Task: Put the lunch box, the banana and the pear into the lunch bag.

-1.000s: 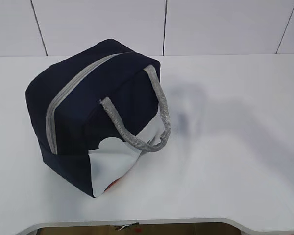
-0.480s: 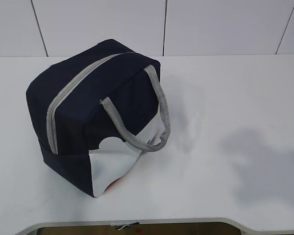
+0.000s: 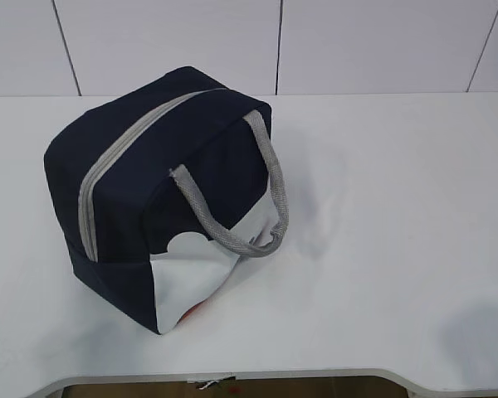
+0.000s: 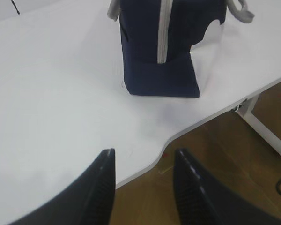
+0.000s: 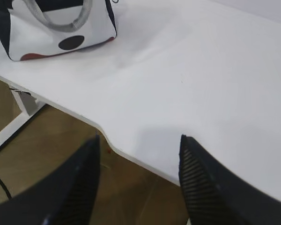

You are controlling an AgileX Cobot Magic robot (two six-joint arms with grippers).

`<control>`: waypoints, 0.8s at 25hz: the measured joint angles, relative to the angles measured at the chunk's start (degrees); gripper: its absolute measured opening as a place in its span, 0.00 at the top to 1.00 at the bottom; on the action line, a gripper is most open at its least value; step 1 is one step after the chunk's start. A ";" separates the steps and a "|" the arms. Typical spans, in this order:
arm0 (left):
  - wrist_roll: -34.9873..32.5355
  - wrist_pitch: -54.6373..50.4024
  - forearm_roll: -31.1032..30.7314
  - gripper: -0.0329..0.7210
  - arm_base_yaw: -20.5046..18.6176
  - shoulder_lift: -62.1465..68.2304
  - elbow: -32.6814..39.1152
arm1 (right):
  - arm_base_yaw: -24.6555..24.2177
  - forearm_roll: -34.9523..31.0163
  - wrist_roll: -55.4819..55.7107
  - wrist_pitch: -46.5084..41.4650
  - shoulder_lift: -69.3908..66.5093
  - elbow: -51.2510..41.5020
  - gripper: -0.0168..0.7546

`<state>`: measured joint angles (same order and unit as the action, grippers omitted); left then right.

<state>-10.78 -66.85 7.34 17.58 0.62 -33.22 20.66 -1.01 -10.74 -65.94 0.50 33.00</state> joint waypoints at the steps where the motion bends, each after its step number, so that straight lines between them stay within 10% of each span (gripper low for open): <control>1: 0.00 1.56 -0.04 0.55 0.00 0.00 1.21 | 0.00 0.26 0.16 0.29 0.44 -1.50 0.40; 14: 4.62 2.58 -0.96 0.56 -0.10 0.00 3.80 | 0.00 4.31 6.25 0.42 0.50 -4.19 0.40; 20: 4.71 2.58 -0.85 0.60 -8.59 0.00 3.80 | -3.07 4.34 6.59 0.42 0.50 -4.19 0.40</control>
<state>-6.07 -64.28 6.49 8.99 0.62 -29.42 17.59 3.32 -4.15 -65.52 1.00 28.81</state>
